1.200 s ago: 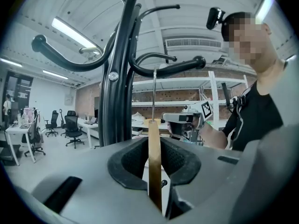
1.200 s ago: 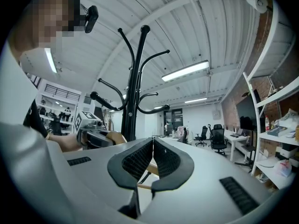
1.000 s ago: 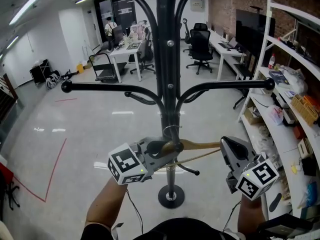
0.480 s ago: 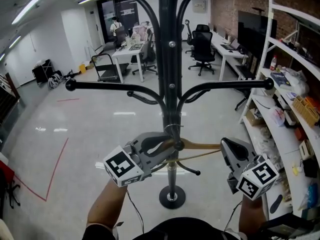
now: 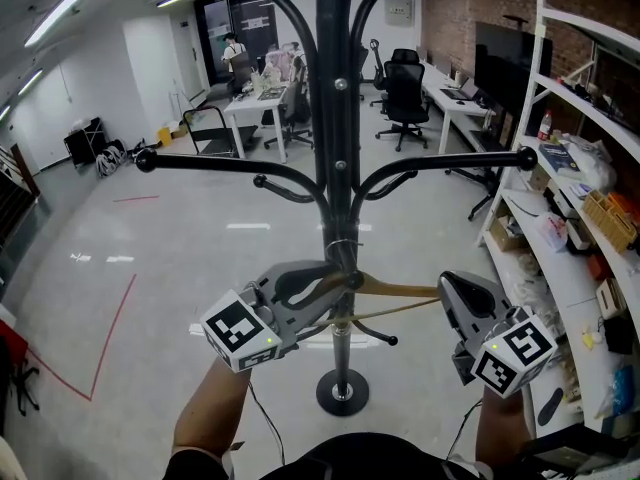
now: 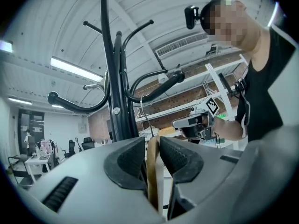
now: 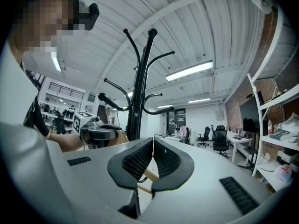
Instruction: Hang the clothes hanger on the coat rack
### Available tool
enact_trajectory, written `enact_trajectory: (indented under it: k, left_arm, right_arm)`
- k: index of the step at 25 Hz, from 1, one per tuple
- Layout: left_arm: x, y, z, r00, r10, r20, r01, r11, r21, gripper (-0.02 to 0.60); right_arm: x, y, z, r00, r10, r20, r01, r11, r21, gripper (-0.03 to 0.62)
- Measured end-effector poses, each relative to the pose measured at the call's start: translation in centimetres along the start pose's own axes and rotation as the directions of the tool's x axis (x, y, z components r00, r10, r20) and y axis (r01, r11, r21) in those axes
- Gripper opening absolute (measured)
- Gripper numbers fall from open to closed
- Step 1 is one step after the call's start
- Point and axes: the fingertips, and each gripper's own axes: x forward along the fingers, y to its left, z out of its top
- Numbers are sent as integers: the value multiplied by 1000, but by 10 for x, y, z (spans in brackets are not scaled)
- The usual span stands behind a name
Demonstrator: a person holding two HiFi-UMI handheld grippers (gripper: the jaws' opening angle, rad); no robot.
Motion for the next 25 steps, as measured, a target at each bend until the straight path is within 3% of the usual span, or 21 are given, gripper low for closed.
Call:
enact_trajectory:
  k: [10,25]
  left_arm:
    - [-11,6,4,997,58,46,-55,997,-58,97]
    - [-46,9,18,983,155,99,-148,986,-76,97]
  right_arm:
    - [-11,2,-1,1000,-13,2,13,1000,8,8]
    - [-17,17,5,1000,-2,7,2,1000,-1,8]
